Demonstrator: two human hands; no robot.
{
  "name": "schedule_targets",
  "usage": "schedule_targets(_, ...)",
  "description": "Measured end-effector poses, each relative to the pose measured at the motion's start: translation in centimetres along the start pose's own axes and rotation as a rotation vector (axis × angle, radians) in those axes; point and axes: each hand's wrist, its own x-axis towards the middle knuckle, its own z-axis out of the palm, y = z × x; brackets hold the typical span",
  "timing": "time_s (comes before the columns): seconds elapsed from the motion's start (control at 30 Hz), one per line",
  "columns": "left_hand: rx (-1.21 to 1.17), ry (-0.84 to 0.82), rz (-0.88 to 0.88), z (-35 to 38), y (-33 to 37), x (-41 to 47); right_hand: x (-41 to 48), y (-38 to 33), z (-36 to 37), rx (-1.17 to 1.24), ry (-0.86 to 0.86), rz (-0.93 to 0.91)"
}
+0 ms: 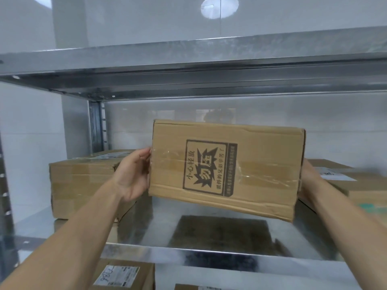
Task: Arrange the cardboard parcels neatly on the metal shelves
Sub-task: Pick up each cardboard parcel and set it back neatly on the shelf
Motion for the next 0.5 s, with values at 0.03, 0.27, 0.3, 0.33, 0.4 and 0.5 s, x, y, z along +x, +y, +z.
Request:
schedule_targets(0.03,0.009,0.000,0.000,0.0,-0.1,0.0,-0.5,-0.3,0.2,0.025,-0.068,0.017)
schedule_targets(0.27,0.136,0.014,-0.061,-0.7,-1.0,0.2,-1.2,-2.3,1.2,0.052,-0.207,0.151)
schedule_targets(0.3,0.122,0.014,-0.069,-0.7,-1.0,0.3,-1.1,-2.4,1.2,0.050,-0.213,0.140)
schedule_targets(0.33,0.112,0.017,-0.073,-0.7,-1.0,0.4,-1.1,-2.3,1.1,0.049,-0.221,0.135)
schedule_targets(0.4,0.089,0.010,-0.080,-0.7,-0.9,0.6,-1.1,-2.3,1.1,0.053,-0.225,0.141)
schedule_targets(0.5,0.050,0.019,-0.077,-1.0,-0.9,1.0,-1.2,-2.2,1.1,0.069,-0.199,0.159)
